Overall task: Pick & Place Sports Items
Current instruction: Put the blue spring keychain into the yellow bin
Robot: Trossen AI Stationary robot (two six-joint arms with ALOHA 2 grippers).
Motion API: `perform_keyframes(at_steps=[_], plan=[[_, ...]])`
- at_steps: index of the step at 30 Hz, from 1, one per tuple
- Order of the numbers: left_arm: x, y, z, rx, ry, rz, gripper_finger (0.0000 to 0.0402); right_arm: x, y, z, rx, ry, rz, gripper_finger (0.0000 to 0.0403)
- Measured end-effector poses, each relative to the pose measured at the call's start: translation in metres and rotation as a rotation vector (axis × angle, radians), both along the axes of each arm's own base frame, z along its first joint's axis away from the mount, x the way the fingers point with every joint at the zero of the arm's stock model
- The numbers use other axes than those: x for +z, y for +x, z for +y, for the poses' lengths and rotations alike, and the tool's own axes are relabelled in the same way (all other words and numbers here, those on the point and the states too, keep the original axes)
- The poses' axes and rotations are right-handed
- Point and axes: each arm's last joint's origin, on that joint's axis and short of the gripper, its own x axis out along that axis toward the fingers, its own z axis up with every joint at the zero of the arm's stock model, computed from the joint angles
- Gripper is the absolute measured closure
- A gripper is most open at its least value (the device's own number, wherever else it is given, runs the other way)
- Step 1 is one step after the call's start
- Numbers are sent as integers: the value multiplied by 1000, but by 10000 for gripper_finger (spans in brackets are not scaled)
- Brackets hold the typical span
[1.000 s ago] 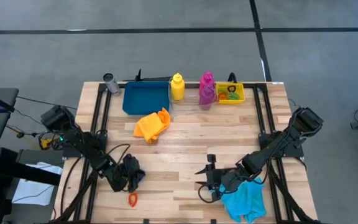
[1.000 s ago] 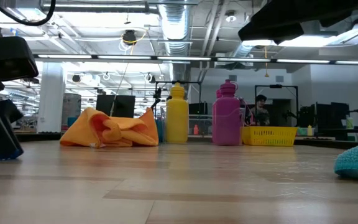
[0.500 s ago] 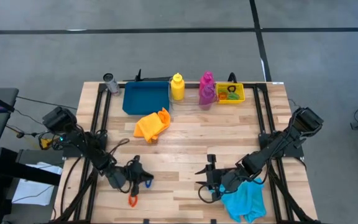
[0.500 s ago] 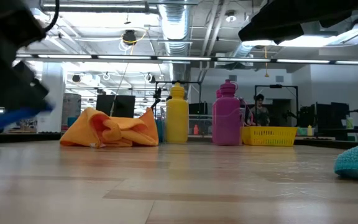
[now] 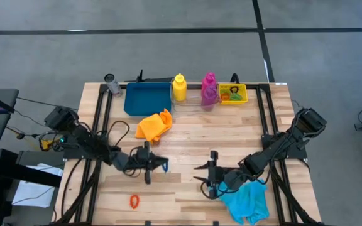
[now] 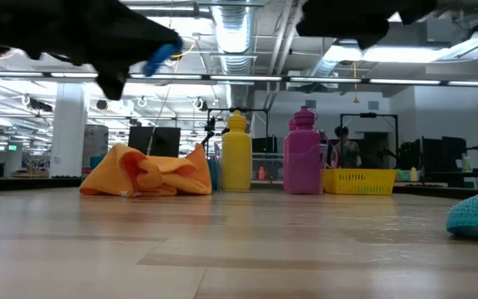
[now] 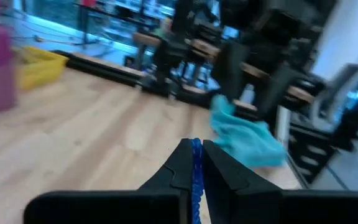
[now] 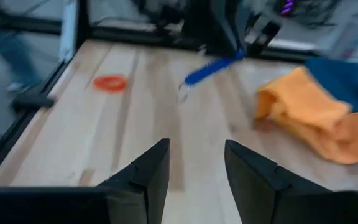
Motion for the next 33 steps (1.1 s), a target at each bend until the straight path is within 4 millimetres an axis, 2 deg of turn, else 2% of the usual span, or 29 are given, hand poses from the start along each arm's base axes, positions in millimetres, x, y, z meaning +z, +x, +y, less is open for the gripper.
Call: perform_keyframes(at_steps=[5, 10, 16, 20, 24, 29, 33], plan=[[12, 22, 18, 53, 23, -6, 394, 7, 8, -10, -107, 50, -80, 257], [37, 46, 21, 71, 159, -25, 393, 8, 18, -28, -216, 159, -118, 257], [68, 66, 20, 102, 321, -41, 393, 7, 24, -41, -266, 164, -120, 257], [69, 72, 22, 105, 348, 10, 393, 8, 25, -43, -267, 151, -121, 257], [61, 76, 24, 109, 362, 46, 393, 8, 25, -43, -265, 146, -121, 257], [55, 80, 25, 104, 357, 36, 393, 8, 25, -43, -265, 146, -120, 257], [60, 81, 25, 44, 341, -22, 392, 7, 25, -43, -264, 140, -116, 257]])
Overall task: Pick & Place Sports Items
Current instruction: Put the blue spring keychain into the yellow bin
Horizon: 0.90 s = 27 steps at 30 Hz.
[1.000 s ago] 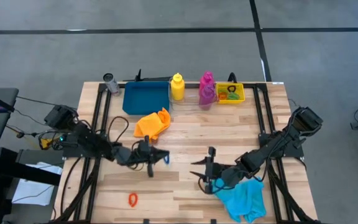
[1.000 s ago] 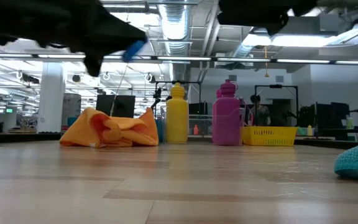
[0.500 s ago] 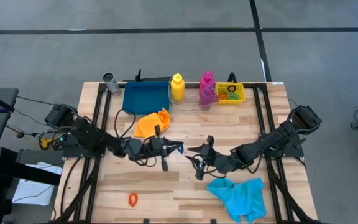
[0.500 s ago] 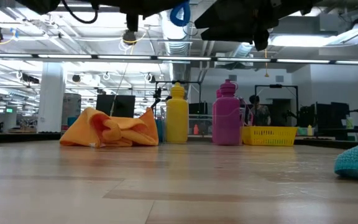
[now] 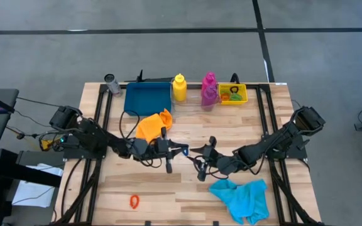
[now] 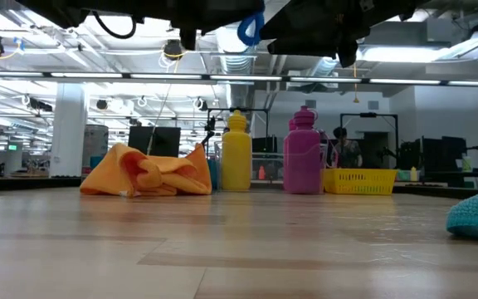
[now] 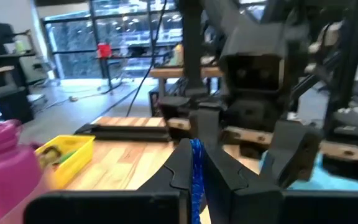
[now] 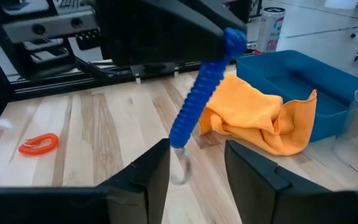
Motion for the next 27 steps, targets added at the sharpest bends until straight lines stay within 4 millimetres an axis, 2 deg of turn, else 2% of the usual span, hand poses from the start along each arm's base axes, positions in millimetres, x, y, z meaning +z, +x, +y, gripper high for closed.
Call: perform_keyframes(at_steps=[12, 16, 21, 27], plan=[[3, 0, -1, -50, -7, -29, 392, -1, -1, 0, 2, -7, 14, 261], [3, 0, -1, -50, -9, -35, 392, -2, -1, 0, 5, -7, 18, 299], [3, 0, -2, -68, -8, -36, 392, -2, -1, 1, 32, -23, 35, 388], [3, 0, -2, -68, -8, -37, 383, -2, -1, 1, 35, -29, 37, 400]])
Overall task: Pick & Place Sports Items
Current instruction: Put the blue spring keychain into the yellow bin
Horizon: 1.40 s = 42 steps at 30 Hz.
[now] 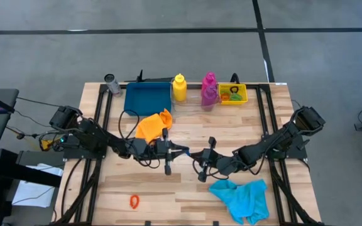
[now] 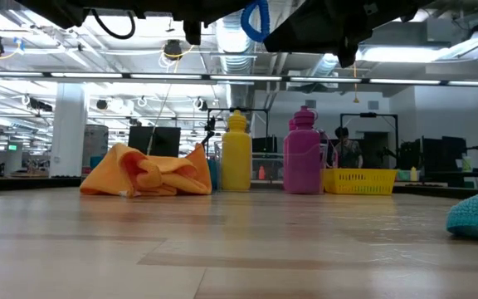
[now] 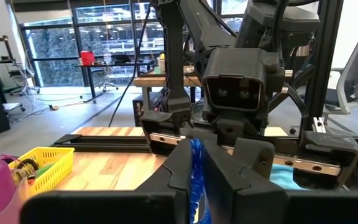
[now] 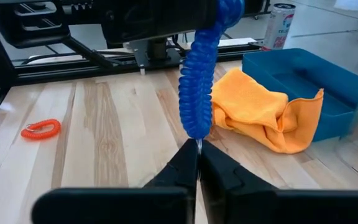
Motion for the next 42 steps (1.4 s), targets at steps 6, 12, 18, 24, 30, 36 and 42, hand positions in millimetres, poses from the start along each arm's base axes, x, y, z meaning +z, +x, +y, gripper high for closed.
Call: perform_keyframes(at_steps=[6, 12, 18, 24, 30, 36, 42], plan=[[1, 0, -1, -23, -55, -13, 323, 0, 0, 0, -1, 2, -1, 401], [1, 1, 3, -7, -102, -19, 243, 0, 0, 0, 0, 2, 0, 402], [15, -4, 16, 161, 7, -41, 181, 0, 0, 0, 1, -1, 2, 402], [45, -19, 34, 401, 134, -65, 151, -2, -1, -1, -21, -22, 19, 402], [76, -40, 47, 480, 49, -162, 147, -1, -6, -10, -321, -165, -14, 403], [81, -54, 49, 436, -71, -111, 156, 2, -7, -26, -600, -360, -6, 403], [80, -58, 49, 389, -61, -54, 160, 9, 4, -73, -742, -389, 40, 403]])
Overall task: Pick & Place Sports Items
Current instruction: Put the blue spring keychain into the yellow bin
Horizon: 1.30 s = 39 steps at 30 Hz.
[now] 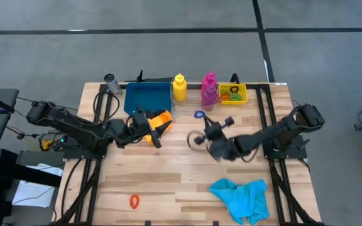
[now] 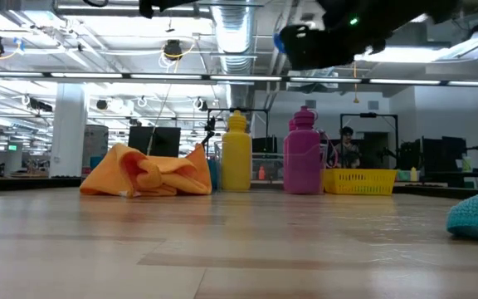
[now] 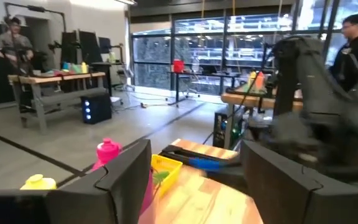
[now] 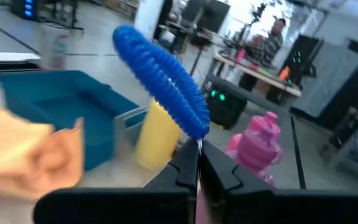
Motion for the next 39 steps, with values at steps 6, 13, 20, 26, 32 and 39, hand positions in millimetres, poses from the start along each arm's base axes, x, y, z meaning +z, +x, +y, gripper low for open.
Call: perform_keyframes(at_steps=[6, 13, 20, 26, 32, 39], plan=[[-3, 1, -2, -67, 16, 26, 160, 20, 1, -78, -53, 72, -9, 403], [-7, 3, -4, -140, 33, 70, 160, 53, -28, -151, -193, 70, -68, 403], [-7, 3, -5, -160, 35, 68, 160, 61, -69, -182, -354, 116, 18, 403], [-6, 3, -4, -155, 39, 61, 160, 32, -104, -201, -424, 441, 69, 403], [-5, 3, -1, -144, 38, 54, 160, 22, -120, -219, -387, 671, 44, 403], [-5, 3, -1, -144, 38, 55, 160, 22, -123, -223, -397, 675, 30, 401]])
